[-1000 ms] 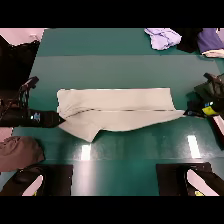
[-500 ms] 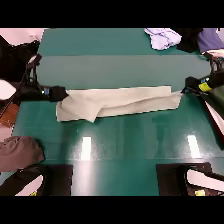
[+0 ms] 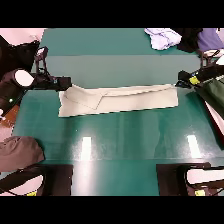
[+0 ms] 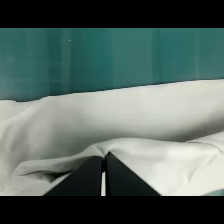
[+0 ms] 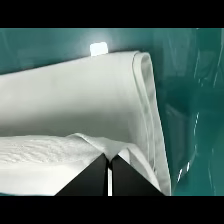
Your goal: Fold the shirts.
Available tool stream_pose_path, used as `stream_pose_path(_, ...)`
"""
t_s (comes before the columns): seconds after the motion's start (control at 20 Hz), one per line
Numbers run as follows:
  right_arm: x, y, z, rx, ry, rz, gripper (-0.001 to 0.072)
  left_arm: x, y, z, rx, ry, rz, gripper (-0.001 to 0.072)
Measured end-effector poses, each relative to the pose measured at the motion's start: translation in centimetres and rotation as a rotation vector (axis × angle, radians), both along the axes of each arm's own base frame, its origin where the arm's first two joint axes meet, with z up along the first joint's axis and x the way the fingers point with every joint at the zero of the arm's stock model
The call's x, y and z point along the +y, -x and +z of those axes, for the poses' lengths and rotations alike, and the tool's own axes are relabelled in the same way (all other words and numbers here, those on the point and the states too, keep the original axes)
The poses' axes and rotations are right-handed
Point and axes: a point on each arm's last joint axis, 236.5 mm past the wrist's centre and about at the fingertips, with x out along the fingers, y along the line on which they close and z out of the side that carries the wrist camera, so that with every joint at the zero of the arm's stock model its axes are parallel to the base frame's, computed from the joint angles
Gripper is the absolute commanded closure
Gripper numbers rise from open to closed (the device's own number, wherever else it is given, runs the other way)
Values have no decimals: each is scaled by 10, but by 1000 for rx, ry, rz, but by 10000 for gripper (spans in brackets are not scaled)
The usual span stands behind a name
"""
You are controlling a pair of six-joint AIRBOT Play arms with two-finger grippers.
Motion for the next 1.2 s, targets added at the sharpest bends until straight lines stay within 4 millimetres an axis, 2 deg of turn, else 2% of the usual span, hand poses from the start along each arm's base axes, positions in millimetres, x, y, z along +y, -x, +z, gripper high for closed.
stream_pose_path(0.05, 2, -4, -5, -5, 2, 1, 662, 1, -2, -3, 4, -4, 1, 657)
stream_pose_path(0.1, 4, -8, -9, -7, 3, 3, 407, 1, -4, -5, 1, -7, 3, 402)
stream_pose_path(0.15, 8, -10, -13, -7, 4, 10, 141, 2, -4, -7, 3, -11, 4, 44)
stream_pose_path(0.2, 11, -13, -16, -12, 7, 21, 65, 2, -5, -9, 7, -13, 3, -9)
stream_pose_path(0.25, 12, -16, -16, -22, 11, 31, 65, 3, -4, -10, 12, -18, 1, -10)
stream_pose_path(0.4, 6, -19, -8, -42, 21, 54, 66, 6, 2, -12, 46, -58, -24, -9)
stream_pose_path(0.55, -15, -3, -4, 13, 13, 72, 66, 7, 15, -17, 110, -78, -52, -7)
stream_pose_path(0.6, -23, 4, -7, 41, 5, 73, 67, 6, 20, -19, 132, -77, -61, 113)
stream_pose_path(0.65, -30, 10, -10, 67, -9, 69, 77, 5, 24, -20, 154, -74, -68, 386)
stream_pose_path(0.7, -34, 14, -13, 81, -34, 67, 77, 4, 29, -22, 175, -75, -75, 605)
stream_pose_path(0.75, -34, 18, -17, 95, -72, 67, 77, 3, 33, -23, 193, -73, -82, 673)
stream_pose_path(1.1, -22, 32, -60, 180, -235, 109, 84, -5, 45, -25, 245, -40, -100, 673)
stream_pose_path(1.2, -9, 30, -66, 185, -294, 130, 128, -8, 46, -24, 249, -23, -101, 673)
